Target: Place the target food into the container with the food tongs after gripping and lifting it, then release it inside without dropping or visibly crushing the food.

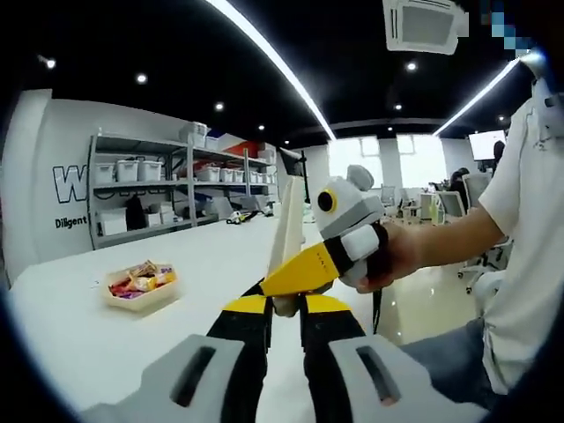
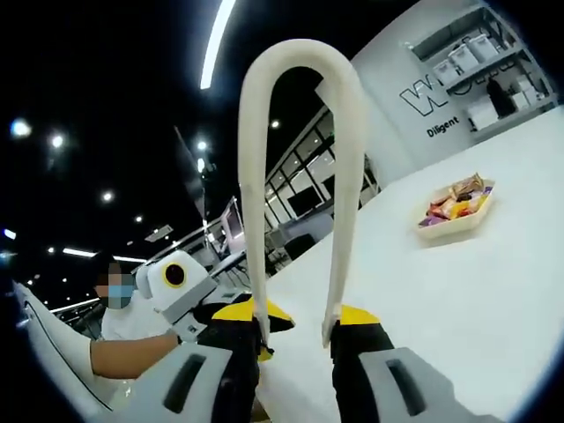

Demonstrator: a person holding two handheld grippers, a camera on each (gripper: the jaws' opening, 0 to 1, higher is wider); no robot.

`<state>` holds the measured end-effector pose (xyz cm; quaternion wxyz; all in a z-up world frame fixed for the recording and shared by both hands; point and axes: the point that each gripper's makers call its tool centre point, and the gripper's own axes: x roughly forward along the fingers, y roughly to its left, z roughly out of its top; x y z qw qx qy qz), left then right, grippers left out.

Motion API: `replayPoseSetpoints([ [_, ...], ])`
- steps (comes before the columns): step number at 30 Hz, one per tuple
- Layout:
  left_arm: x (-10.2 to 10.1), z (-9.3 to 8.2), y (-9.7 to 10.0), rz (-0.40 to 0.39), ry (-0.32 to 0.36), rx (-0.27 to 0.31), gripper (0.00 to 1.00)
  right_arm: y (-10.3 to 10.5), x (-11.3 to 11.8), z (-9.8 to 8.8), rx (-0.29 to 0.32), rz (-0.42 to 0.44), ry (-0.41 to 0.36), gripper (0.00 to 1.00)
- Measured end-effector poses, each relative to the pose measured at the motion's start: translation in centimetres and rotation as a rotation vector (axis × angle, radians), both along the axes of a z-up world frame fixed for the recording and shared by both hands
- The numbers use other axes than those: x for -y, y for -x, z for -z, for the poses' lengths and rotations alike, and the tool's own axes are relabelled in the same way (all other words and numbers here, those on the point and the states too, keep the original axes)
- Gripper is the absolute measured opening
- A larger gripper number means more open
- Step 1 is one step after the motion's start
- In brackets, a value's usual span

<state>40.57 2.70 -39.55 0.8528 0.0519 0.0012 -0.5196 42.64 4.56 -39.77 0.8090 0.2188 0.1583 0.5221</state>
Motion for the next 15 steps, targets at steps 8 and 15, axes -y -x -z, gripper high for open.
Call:
replayPoseSetpoints([
  [8,0.1,-0.5,0.1,0.026,-0.009,0.024,0.1,0.0,0.1,-0.6,0.036,-0.018,0.004,0.28],
  [15,-0.2,-0.5,0.3,0.029,-0.027,0.034,0.1,-0.6,1.2,-1.6,0.038,-0.004,-0.034,0.28],
])
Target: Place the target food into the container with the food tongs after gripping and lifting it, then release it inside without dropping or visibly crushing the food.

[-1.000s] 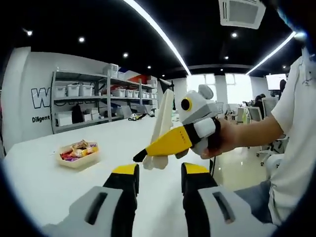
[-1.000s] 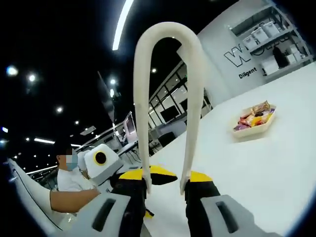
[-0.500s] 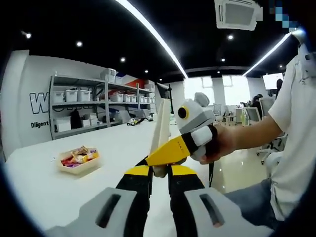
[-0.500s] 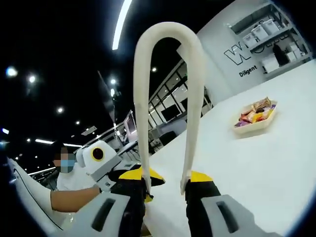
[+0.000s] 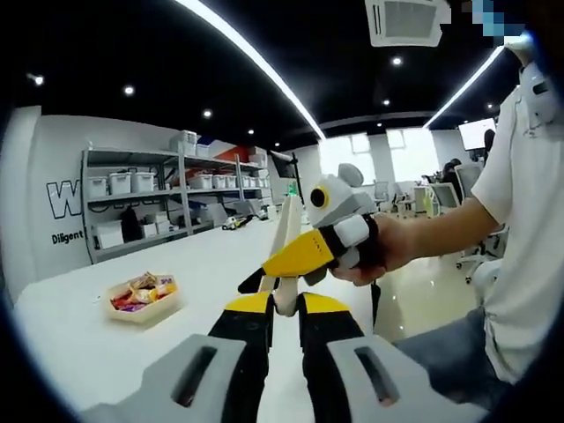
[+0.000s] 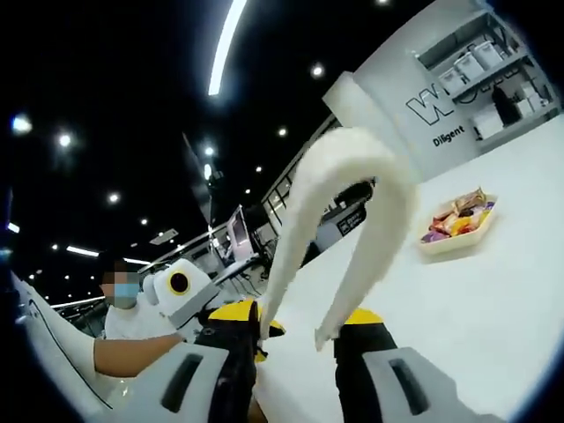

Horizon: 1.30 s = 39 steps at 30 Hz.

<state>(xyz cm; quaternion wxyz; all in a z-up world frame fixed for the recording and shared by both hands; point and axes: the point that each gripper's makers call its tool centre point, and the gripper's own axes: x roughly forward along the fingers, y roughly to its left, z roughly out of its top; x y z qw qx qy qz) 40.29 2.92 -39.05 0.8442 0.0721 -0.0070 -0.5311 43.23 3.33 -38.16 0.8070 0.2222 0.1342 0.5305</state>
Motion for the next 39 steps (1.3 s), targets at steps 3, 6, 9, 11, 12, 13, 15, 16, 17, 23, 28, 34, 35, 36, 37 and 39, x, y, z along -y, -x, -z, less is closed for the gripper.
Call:
replayPoseSetpoints([
  [3,-0.2,0.2,0.0,0.003,-0.015,0.003,0.1,0.0,0.3,-0.2,0.009,-0.003,0.002,0.27],
  [6,-0.6,0.8,-0.1,0.001,-0.047,0.017,0.1,-0.4,1.3,-0.3,0.013,0.013,0.001,0.27],
  [9,-0.9,1.2,-0.1,0.003,-0.059,0.009,0.09,-0.6,2.0,-0.4,-0.011,0.009,-0.011,0.24],
  [11,-0.9,1.3,0.1,0.01,-0.067,0.012,0.09,-0.1,2.0,-0.3,-0.033,-0.031,-0.011,0.22],
  [12,-0.9,1.4,0.1,0.011,-0.071,0.015,0.09,0.0,2.0,-0.3,-0.022,-0.035,-0.003,0.22],
  [13,-1.0,1.7,0.1,0.017,-0.095,0.03,0.09,0.1,2.1,-0.1,-0.01,-0.04,0.008,0.22],
  [15,-1.1,1.9,0.0,0.019,-0.102,0.027,0.09,0.1,2.3,0.0,-0.006,-0.048,0.017,0.21],
  [16,-1.4,2.1,-0.2,0.017,-0.108,0.021,0.09,0.0,2.5,0.2,-0.002,-0.047,0.028,0.21],
  [17,-1.5,2.2,-0.3,0.016,-0.112,0.019,0.09,0.1,2.6,0.5,0.0,-0.053,0.042,0.2],
  [23,-1.7,3.5,-0.5,0.026,-0.166,0.028,0.09,0.2,3.2,1.8,0.013,-0.097,0.097,0.19],
  [28,-2.7,5.2,-1.1,0.027,-0.224,-0.01,0.09,0.2,3.7,3.9,0.015,-0.124,0.18,0.19],
  [34,-3.4,7.4,-1.7,0.016,-0.297,-0.036,0.09,-0.3,3.3,6.8,0.046,-0.14,0.311,0.2],
  [35,-3.5,7.7,-1.8,0.018,-0.301,-0.045,0.09,-0.4,3.2,6.9,0.049,-0.139,0.31,0.2],
  [36,-3.7,8.0,-2.0,0.013,-0.308,-0.055,0.08,-0.5,3.0,7.2,0.048,-0.144,0.313,0.2],
  [37,-3.8,8.2,-2.1,0.008,-0.318,-0.054,0.08,-0.6,2.9,7.4,0.048,-0.147,0.324,0.2],
  [39,-4.0,8.7,-2.4,-0.005,-0.336,-0.071,0.08,-1.0,2.7,7.9,0.066,-0.143,0.352,0.21],
])
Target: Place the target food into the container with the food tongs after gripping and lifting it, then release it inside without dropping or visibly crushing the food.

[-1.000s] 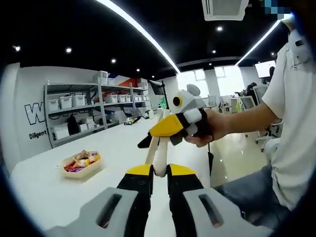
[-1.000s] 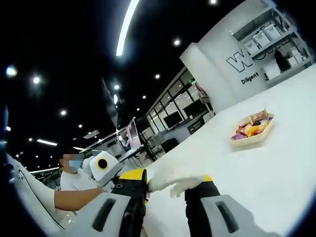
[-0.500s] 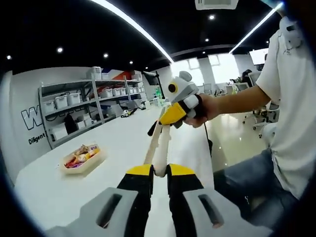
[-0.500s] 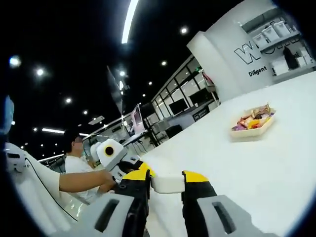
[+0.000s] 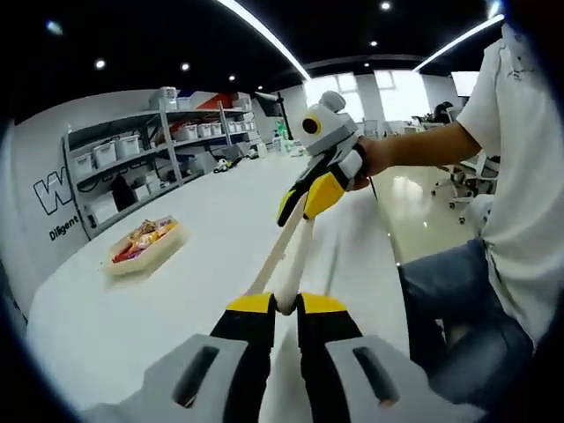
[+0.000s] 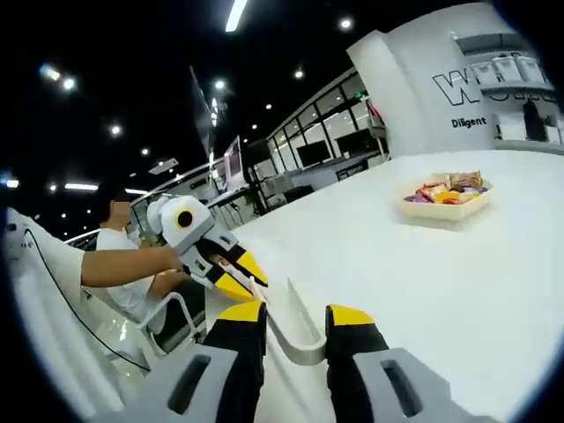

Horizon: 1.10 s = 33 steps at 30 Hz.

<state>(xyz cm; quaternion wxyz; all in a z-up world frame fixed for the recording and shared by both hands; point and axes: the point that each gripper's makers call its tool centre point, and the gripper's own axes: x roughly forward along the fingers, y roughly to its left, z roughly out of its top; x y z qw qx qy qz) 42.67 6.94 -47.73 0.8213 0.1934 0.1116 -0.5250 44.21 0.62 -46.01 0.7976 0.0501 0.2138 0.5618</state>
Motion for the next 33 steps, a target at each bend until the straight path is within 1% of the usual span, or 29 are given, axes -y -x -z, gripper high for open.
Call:
replayPoseSetpoints([
  [1,-0.1,0.1,-0.1,-0.007,-0.006,-0.007,0.08,-0.2,-0.1,0.1,0.006,0.0,0.003,0.21],
  [4,-0.2,0.5,-0.6,-0.017,-0.036,0.0,0.07,-0.5,-0.2,0.6,0.013,-0.001,0.028,0.22],
  [6,-0.2,0.7,-0.6,-0.015,-0.043,-0.011,0.07,-0.7,-0.1,0.8,0.018,0.002,0.032,0.23],
  [8,-0.2,0.7,-0.6,-0.009,-0.05,-0.006,0.07,-1.1,0.1,1.0,0.013,0.012,0.038,0.23],
  [10,-0.2,1.0,-0.9,-0.011,-0.062,-0.015,0.06,-1.4,0.1,1.5,0.018,0.016,0.056,0.24],
  [13,-0.4,1.4,-1.4,-0.023,-0.081,-0.022,0.05,-2.1,0.1,2.1,0.05,0.034,0.105,0.25],
  [15,-0.4,1.6,-1.6,-0.028,-0.092,-0.03,0.03,-2.2,0.0,2.5,0.07,0.029,0.131,0.22],
  [17,-0.5,1.8,-1.6,-0.028,-0.104,-0.025,0.04,-2.8,0.4,2.9,0.097,0.048,0.162,0.08],
  [18,-0.6,2.0,-1.6,-0.031,-0.108,-0.041,0.04,-2.9,0.5,3.0,0.116,0.045,0.172,0.05],
  [19,-0.6,2.1,-1.5,-0.031,-0.107,-0.039,0.04,-3.1,0.5,3.0,0.095,0.073,0.161,0.06],
  [20,-0.6,2.0,-1.5,-0.025,-0.103,-0.034,0.04,-3.2,0.5,3.0,0.088,0.079,0.157,0.06],
  [21,-0.8,2.0,-1.6,-0.035,-0.101,-0.029,0.04,-3.2,0.4,2.9,0.087,0.072,0.148,0.06],
  [22,-0.9,2.0,-1.6,-0.045,-0.094,-0.049,0.04,-3.2,0.3,2.8,0.088,0.071,0.136,0.06],
  [23,-0.9,2.0,-1.7,-0.047,-0.091,-0.055,0.04,-3.2,0.3,2.6,0.088,0.07,0.125,0.05],
  [24,-0.9,2.0,-1.6,-0.047,-0.091,-0.05,0.04,-3.1,0.3,2.4,0.085,0.069,0.116,0.05],
  [26,-1.0,2.0,-1.8,-0.054,-0.09,-0.052,0.04,-3.1,0.4,2.0,0.09,0.069,0.101,0.08],
  [27,-1.0,2.0,-1.8,-0.059,-0.086,-0.062,0.04,-3.0,0.4,1.8,0.095,0.067,0.096,0.1],
  [28,-1.0,2.0,-1.8,-0.066,-0.076,-0.083,0.05,-2.9,0.5,1.5,0.105,0.063,0.086,0.13],
  [30,-1.0,2.0,-1.9,-0.076,-0.07,-0.089,0.05,-2.8,0.7,1.0,0.134,0.056,0.077,0.19],
  [32,-1.0,1.9,-2.0,-0.08,-0.063,-0.091,0.05,-2.4,0.9,1.1,0.145,0.04,0.081,0.24],
  [33,-1.1,2.0,-2.1,-0.085,-0.06,-0.094,0.06,-2.1,1.1,1.4,0.152,0.027,0.094,0.26],
])
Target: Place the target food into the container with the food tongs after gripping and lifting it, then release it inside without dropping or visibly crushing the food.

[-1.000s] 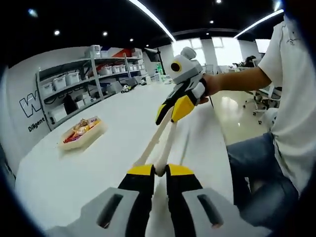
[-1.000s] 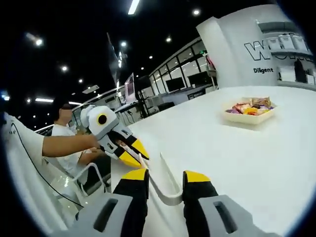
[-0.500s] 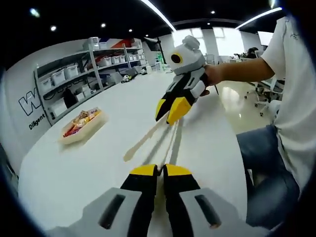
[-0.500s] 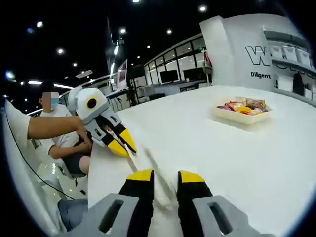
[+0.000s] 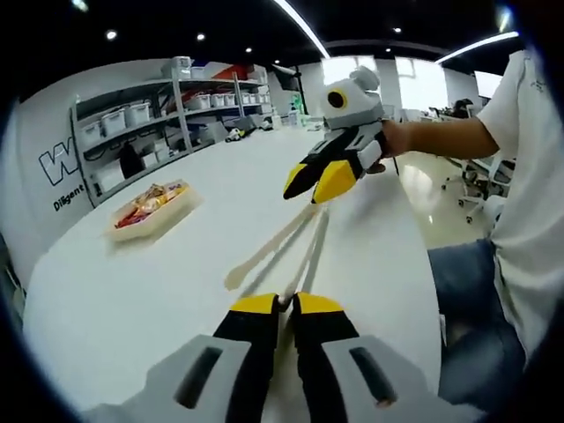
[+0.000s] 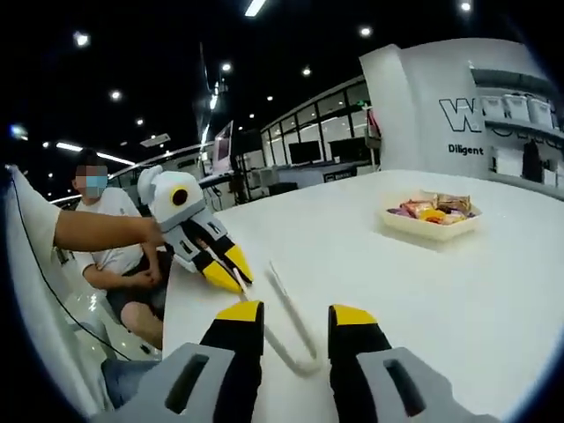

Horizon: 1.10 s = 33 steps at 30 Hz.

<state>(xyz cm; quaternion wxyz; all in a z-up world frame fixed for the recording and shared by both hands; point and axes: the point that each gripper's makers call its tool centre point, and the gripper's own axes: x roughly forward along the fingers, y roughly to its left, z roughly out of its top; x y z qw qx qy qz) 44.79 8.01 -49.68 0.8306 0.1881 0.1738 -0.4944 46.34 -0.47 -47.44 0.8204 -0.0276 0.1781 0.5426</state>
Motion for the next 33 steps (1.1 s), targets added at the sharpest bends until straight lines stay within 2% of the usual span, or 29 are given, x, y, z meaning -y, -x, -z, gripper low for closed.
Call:
replayPoseSetpoints([
  [2,0.0,0.0,-0.1,-0.013,0.012,-0.022,0.06,0.2,0.2,0.4,0.009,-0.011,0.02,0.28],
  [8,-0.1,-0.1,-0.2,-0.027,0.021,-0.03,0.06,0.3,0.3,1.7,0.079,-0.019,0.086,0.28],
  [12,-0.1,-0.2,-0.1,-0.029,0.026,-0.031,0.06,0.1,0.4,1.9,0.073,-0.015,0.101,0.24],
  [14,-0.1,-0.2,0.0,-0.028,0.022,-0.033,0.06,0.0,0.6,1.9,0.064,-0.004,0.101,0.16],
  [19,-0.1,0.0,0.0,-0.028,0.008,-0.034,0.06,0.0,0.8,2.0,0.016,0.01,0.086,0.15],
  [24,0.2,-0.5,-0.3,-0.044,0.015,-0.024,0.06,-0.3,1.1,1.3,0.045,0.027,0.077,0.14],
  [27,0.3,-1.0,-0.5,-0.035,0.027,-0.013,0.06,-0.5,1.4,0.9,0.04,0.035,0.065,0.15],
  [33,0.6,-0.6,-0.7,-0.037,0.015,-0.015,0.06,-0.8,1.4,1.1,0.076,0.038,0.113,0.15],
])
